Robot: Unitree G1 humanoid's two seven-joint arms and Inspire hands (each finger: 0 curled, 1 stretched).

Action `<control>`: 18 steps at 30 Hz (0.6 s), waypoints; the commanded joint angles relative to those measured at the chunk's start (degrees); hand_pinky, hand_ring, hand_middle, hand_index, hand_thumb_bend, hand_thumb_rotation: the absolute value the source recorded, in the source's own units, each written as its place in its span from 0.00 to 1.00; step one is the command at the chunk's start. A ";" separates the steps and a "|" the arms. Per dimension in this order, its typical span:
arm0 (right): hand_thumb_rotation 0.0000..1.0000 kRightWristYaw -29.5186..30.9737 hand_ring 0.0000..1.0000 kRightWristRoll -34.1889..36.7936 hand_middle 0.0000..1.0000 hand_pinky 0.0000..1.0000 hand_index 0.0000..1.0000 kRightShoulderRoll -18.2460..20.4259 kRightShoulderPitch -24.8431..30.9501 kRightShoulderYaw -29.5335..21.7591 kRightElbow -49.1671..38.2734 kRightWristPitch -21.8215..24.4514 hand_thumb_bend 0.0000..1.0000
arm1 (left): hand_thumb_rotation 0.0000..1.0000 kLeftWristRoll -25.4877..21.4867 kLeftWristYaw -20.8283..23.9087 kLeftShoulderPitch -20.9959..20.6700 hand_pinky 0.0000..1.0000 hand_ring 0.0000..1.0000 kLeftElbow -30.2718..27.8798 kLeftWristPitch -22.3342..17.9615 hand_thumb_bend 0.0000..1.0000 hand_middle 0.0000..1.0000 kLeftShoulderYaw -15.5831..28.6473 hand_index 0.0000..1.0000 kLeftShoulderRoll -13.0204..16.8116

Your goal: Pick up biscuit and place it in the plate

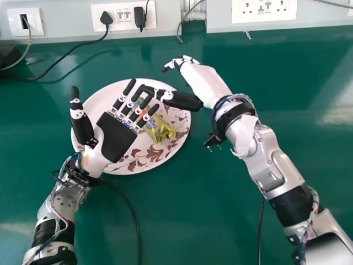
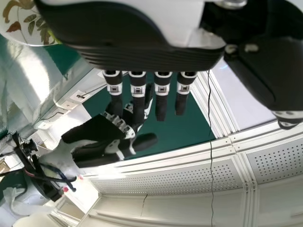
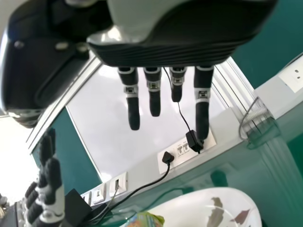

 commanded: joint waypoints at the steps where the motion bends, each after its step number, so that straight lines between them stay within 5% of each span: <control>1: 0.31 0.41 0.74 0.61 0.92 0.51 0.79 -0.69 1.58 -1.18 -2.27 0.09 0.98 | 0.82 0.24 0.10 0.39 0.92 0.88 -0.39 -0.15 1.00 0.92 0.00 0.96 0.26; 18: 0.32 4.11 0.73 3.52 0.91 0.50 0.78 -2.62 8.46 -6.55 -16.53 1.53 0.98 | 0.84 0.25 1.02 1.90 0.90 0.88 -1.94 -0.85 1.00 0.93 0.04 0.97 -0.14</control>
